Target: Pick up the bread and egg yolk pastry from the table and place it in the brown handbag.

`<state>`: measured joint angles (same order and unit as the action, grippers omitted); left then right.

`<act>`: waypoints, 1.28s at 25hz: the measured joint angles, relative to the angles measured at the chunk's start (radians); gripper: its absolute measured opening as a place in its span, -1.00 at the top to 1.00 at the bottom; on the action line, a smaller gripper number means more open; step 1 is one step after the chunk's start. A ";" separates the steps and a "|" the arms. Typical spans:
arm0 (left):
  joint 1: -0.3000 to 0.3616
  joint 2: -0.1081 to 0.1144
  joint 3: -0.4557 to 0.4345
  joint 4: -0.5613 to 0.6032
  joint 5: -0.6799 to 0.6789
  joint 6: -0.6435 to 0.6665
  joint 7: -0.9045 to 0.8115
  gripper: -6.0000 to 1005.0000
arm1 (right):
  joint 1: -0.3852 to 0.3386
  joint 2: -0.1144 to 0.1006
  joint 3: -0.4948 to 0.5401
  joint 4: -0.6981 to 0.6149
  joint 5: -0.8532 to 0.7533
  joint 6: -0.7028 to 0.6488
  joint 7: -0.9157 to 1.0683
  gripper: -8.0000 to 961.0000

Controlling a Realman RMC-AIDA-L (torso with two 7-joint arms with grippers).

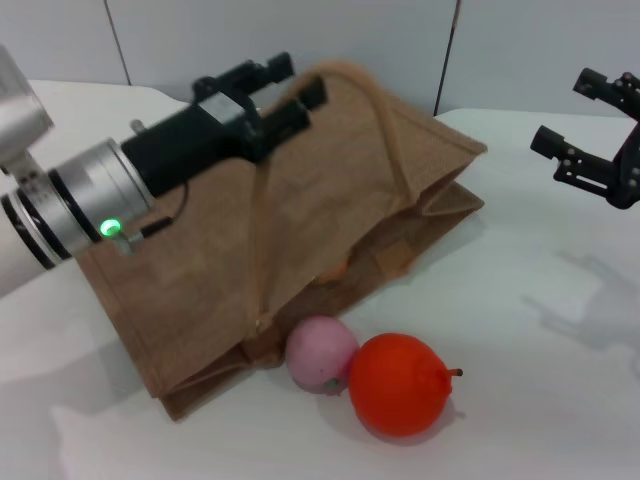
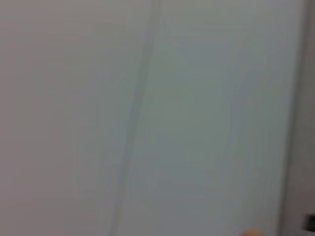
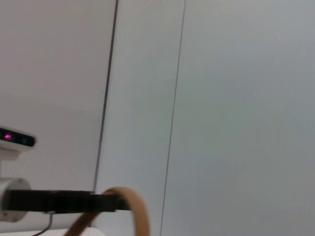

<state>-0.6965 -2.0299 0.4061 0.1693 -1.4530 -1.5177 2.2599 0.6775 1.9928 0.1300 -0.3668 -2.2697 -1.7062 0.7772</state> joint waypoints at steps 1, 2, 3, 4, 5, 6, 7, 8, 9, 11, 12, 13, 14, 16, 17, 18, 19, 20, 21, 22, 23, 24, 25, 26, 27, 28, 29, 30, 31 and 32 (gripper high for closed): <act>-0.001 0.000 0.000 -0.005 0.010 -0.015 0.017 0.15 | 0.000 0.000 0.000 0.000 0.000 0.002 -0.002 -0.79; -0.004 -0.001 0.000 -0.010 0.030 -0.049 0.039 0.07 | -0.001 0.001 0.000 0.001 0.001 0.003 -0.003 -0.79; -0.005 -0.001 0.000 -0.012 0.045 -0.078 0.051 0.00 | -0.002 0.001 0.001 0.001 0.004 0.003 -0.003 -0.79; -0.006 -0.002 0.000 -0.012 0.050 -0.114 0.054 -0.08 | -0.006 0.002 0.001 0.000 0.012 0.002 -0.003 -0.79; -0.006 -0.002 -0.002 -0.013 0.051 -0.148 0.055 -0.17 | -0.011 0.002 0.001 0.000 0.022 0.000 -0.003 -0.79; -0.003 -0.002 -0.006 -0.013 0.048 -0.186 0.055 -0.27 | -0.018 0.002 0.002 0.000 0.038 -0.003 -0.003 -0.79; 0.001 -0.002 -0.010 -0.012 0.044 -0.222 0.055 -0.36 | -0.030 0.002 0.002 0.000 0.065 -0.007 -0.004 -0.79; 0.007 -0.002 -0.015 -0.011 0.038 -0.258 0.056 -0.46 | -0.042 0.002 0.002 0.000 0.094 -0.011 -0.004 -0.79; 0.015 -0.001 -0.022 -0.009 0.027 -0.299 0.057 -0.55 | -0.052 0.003 0.002 0.000 0.119 -0.017 -0.006 -0.79; 0.032 0.000 -0.035 -0.006 -0.003 -0.354 0.060 -0.61 | -0.079 0.005 0.002 -0.001 0.187 -0.043 -0.021 -0.79; 0.045 0.000 -0.041 -0.005 -0.029 -0.388 0.062 -0.64 | -0.079 0.005 0.002 -0.001 0.187 -0.043 -0.021 -0.79; 0.055 0.001 -0.046 -0.004 -0.048 -0.406 0.065 -0.67 | -0.087 0.005 0.002 0.000 0.206 -0.051 -0.029 -0.79; 0.065 0.001 -0.050 -0.003 -0.065 -0.423 0.065 -0.70 | -0.093 0.005 0.002 0.001 0.220 -0.056 -0.034 -0.79; 0.082 0.002 -0.055 -0.003 -0.100 -0.438 0.066 -0.73 | -0.103 0.006 0.005 0.000 0.239 -0.066 -0.044 -0.79; 0.087 0.002 -0.056 -0.002 -0.112 -0.438 0.066 -0.73 | -0.105 0.006 0.006 0.000 0.242 -0.069 -0.045 -0.79; 0.094 0.002 -0.056 -0.003 -0.131 -0.436 0.066 -0.73 | -0.106 0.006 0.009 0.000 0.243 -0.071 -0.047 -0.79; 0.100 0.002 -0.056 -0.003 -0.150 -0.433 0.066 -0.73 | -0.107 0.006 0.010 0.000 0.243 -0.072 -0.047 -0.79; 0.105 0.001 -0.057 -0.006 -0.169 -0.428 0.065 -0.73 | -0.108 0.006 0.012 0.001 0.243 -0.072 -0.047 -0.79; 0.110 0.000 -0.058 -0.009 -0.194 -0.418 0.061 -0.73 | -0.108 0.006 0.012 0.002 0.244 -0.073 -0.047 -0.79; 0.113 0.000 -0.061 -0.012 -0.211 -0.410 0.058 -0.73 | -0.108 0.006 0.013 0.003 0.244 -0.073 -0.047 -0.79; 0.116 0.000 -0.063 -0.014 -0.224 -0.403 0.055 -0.73 | -0.108 0.006 0.013 0.004 0.244 -0.074 -0.047 -0.79; 0.119 0.000 -0.065 -0.015 -0.234 -0.397 0.054 -0.73 | -0.108 0.006 0.013 0.005 0.244 -0.077 -0.047 -0.79; 0.121 -0.001 -0.066 -0.017 -0.238 -0.394 0.054 -0.73 | -0.108 0.006 0.013 0.005 0.244 -0.083 -0.046 -0.79; 0.122 -0.001 -0.066 -0.021 -0.241 -0.393 0.056 -0.72 | -0.109 0.006 0.013 0.005 0.244 -0.091 -0.044 -0.79; 0.123 -0.001 -0.067 -0.025 -0.245 -0.392 0.057 -0.72 | -0.110 0.006 0.013 0.005 0.244 -0.098 -0.043 -0.79; 0.125 -0.001 -0.068 -0.032 -0.251 -0.390 0.060 -0.72 | -0.112 0.006 0.013 0.005 0.245 -0.106 -0.042 -0.79; 0.126 -0.001 -0.069 -0.035 -0.255 -0.389 0.063 -0.72 | -0.113 0.006 0.013 0.005 0.245 -0.113 -0.042 -0.79; 0.129 -0.001 -0.069 -0.037 -0.261 -0.387 0.067 -0.72 | -0.114 0.006 0.013 0.005 0.245 -0.117 -0.043 -0.79; 0.132 -0.002 -0.069 -0.038 -0.265 -0.387 0.075 -0.72 | -0.115 0.006 0.013 0.004 0.245 -0.122 -0.044 -0.79; 0.134 -0.002 -0.068 -0.038 -0.266 -0.387 0.081 -0.72 | -0.115 0.006 0.013 0.005 0.246 -0.126 -0.045 -0.79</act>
<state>-0.5628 -2.0319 0.3378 0.1314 -1.7190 -1.9042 2.3412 0.5626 1.9987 0.1427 -0.3623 -2.0241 -1.8320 0.7327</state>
